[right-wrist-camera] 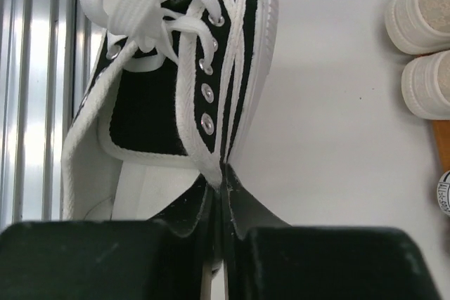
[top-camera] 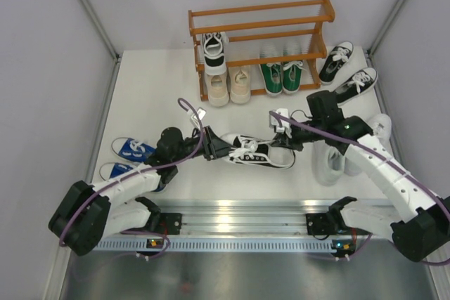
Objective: Place and organize the shoes onto the shoe shelf
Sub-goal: Place the shoe at the shoe shelf.
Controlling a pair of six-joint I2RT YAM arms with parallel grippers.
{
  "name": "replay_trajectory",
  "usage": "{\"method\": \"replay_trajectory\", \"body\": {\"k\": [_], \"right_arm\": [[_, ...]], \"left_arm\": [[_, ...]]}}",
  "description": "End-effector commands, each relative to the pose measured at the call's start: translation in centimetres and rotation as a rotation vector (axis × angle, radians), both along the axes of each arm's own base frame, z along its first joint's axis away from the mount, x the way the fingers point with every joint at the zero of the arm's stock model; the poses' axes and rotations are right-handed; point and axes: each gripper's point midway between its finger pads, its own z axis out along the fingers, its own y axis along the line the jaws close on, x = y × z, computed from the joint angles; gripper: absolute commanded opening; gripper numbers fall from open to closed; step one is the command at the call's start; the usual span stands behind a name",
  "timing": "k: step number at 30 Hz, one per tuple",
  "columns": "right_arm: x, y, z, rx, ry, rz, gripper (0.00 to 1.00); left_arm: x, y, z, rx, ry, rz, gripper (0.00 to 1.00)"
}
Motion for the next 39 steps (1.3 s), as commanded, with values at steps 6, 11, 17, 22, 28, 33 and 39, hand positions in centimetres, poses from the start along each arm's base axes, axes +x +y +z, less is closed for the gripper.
{"method": "replay_trajectory", "body": {"k": [6, 11, 17, 22, 28, 33, 39], "right_arm": [[3.8, 0.7, 3.9, 0.073, -0.019, -0.192, 0.0], [7.1, -0.6, 8.0, 0.159, 0.058, -0.377, 0.0], [10.8, -1.4, 10.5, 0.215, 0.117, -0.558, 0.0], [14.2, -1.3, 11.4, 0.277, 0.18, -0.713, 0.0], [19.1, -2.7, 14.1, 0.392, 0.168, -0.975, 0.0], [21.8, -3.4, 14.2, 0.437, 0.171, -1.135, 0.0], [24.8, -2.7, 14.5, 0.528, 0.143, -1.303, 0.0]], "left_arm": [[2.4, 0.9, 3.6, 0.019, -0.187, 0.136, 0.33], [5.9, 7.6, 5.3, 0.279, -0.305, 0.523, 0.97], [5.6, 14.9, 8.9, 0.552, -0.467, 0.746, 0.98], [4.0, 17.5, 9.7, 0.651, -0.539, 0.769, 0.98], [2.0, 18.7, 11.0, 0.597, -0.589, 0.785, 0.98], [1.0, 19.4, 10.4, 0.561, -0.577, 0.804, 0.98], [0.4, 19.5, 10.4, 0.512, -0.565, 0.817, 0.98]]}}
